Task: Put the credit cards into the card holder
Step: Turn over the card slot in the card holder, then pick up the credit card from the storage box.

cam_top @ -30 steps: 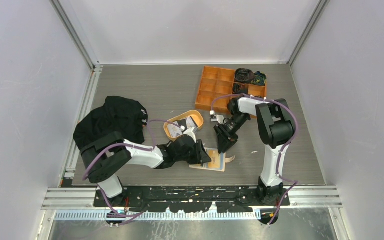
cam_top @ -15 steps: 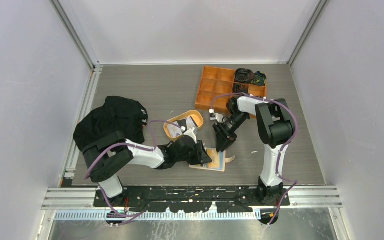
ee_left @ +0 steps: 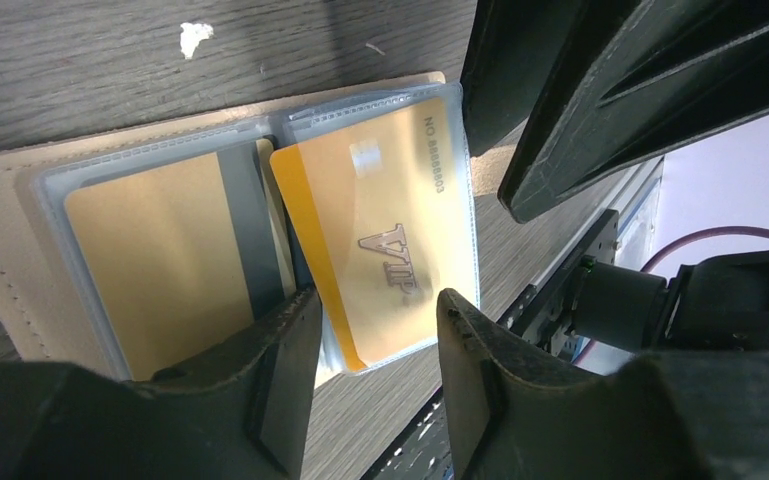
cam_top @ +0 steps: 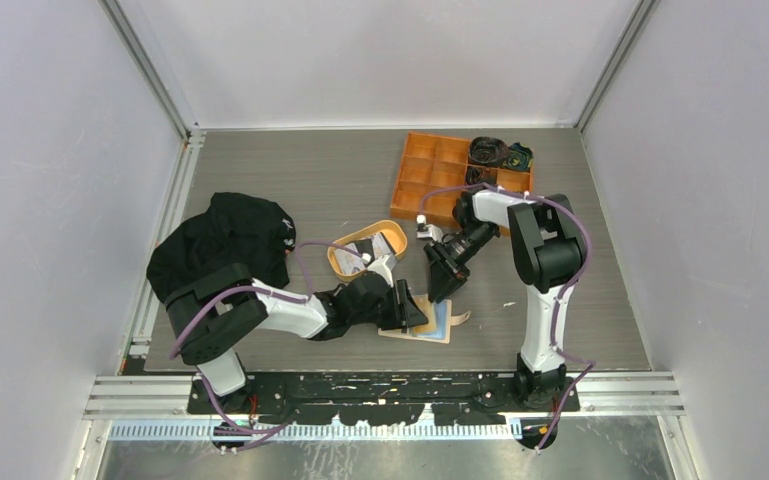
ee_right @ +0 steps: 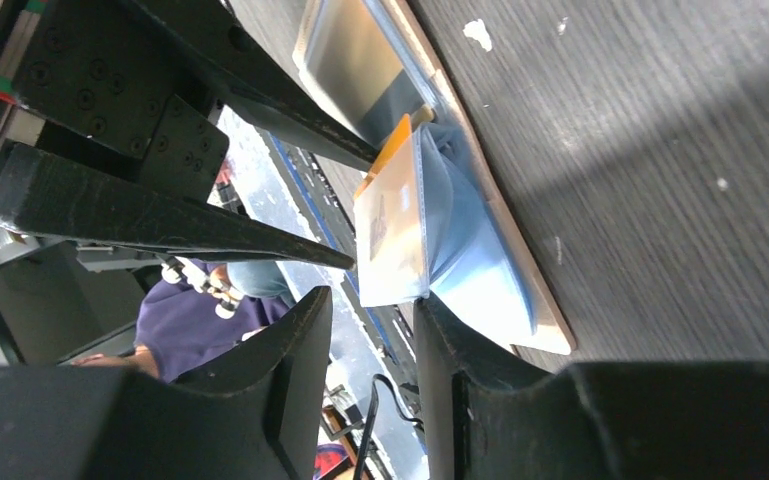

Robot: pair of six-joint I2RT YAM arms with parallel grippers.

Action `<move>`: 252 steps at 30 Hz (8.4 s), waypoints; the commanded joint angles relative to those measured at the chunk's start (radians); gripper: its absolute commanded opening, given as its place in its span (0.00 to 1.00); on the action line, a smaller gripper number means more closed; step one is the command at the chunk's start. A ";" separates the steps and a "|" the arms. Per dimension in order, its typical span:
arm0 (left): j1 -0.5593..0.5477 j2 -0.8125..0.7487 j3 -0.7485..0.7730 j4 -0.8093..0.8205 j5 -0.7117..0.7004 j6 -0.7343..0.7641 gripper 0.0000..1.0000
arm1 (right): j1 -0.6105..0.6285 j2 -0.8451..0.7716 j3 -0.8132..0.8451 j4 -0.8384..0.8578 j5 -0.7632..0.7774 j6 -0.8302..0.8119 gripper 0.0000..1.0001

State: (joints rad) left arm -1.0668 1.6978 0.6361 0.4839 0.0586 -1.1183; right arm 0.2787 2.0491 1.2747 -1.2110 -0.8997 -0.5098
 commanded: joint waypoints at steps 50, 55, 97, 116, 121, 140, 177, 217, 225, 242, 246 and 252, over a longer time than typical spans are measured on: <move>0.008 -0.056 -0.046 0.057 0.011 0.024 0.53 | -0.036 0.019 0.093 -0.194 -0.193 -0.184 0.46; 0.018 -0.038 -0.070 0.116 0.033 0.010 0.52 | -0.068 -0.073 0.050 -0.100 -0.130 -0.149 0.47; 0.033 -0.621 -0.196 -0.401 -0.235 0.202 0.62 | 0.317 -0.266 -0.080 0.470 0.199 0.204 0.14; 0.525 -0.771 -0.237 -0.394 -0.021 0.335 0.96 | 0.246 -0.410 -0.005 0.906 0.221 0.592 0.77; 0.548 -0.625 -0.193 -0.335 -0.003 0.348 0.80 | 0.246 -0.246 0.107 0.859 0.286 0.763 0.59; 0.589 -0.327 -0.095 -0.252 0.092 0.343 0.44 | 0.297 0.068 0.281 0.795 0.453 0.891 0.49; 0.590 -0.281 -0.087 -0.190 0.180 0.259 0.25 | 0.329 0.062 0.190 0.948 0.069 1.058 0.29; 0.590 -0.254 -0.066 -0.162 0.233 0.235 0.25 | 0.296 0.078 0.238 0.790 0.124 0.990 0.30; 0.590 -0.236 -0.064 -0.127 0.259 0.213 0.24 | 0.302 0.075 0.251 0.761 0.147 0.975 0.29; 0.590 -0.254 -0.067 -0.147 0.250 0.218 0.24 | 0.230 0.017 0.221 0.754 0.080 0.987 0.25; 0.590 -0.256 -0.065 -0.153 0.250 0.219 0.24 | 0.215 0.013 0.212 0.753 0.071 0.985 0.25; 0.590 -0.265 -0.068 -0.156 0.249 0.221 0.24 | 0.192 0.013 0.203 0.748 0.065 0.981 0.19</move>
State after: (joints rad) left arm -0.4721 1.4605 0.5381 0.2878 0.2893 -0.9024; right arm 0.4816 2.1376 1.4864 -0.4545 -0.7998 0.4706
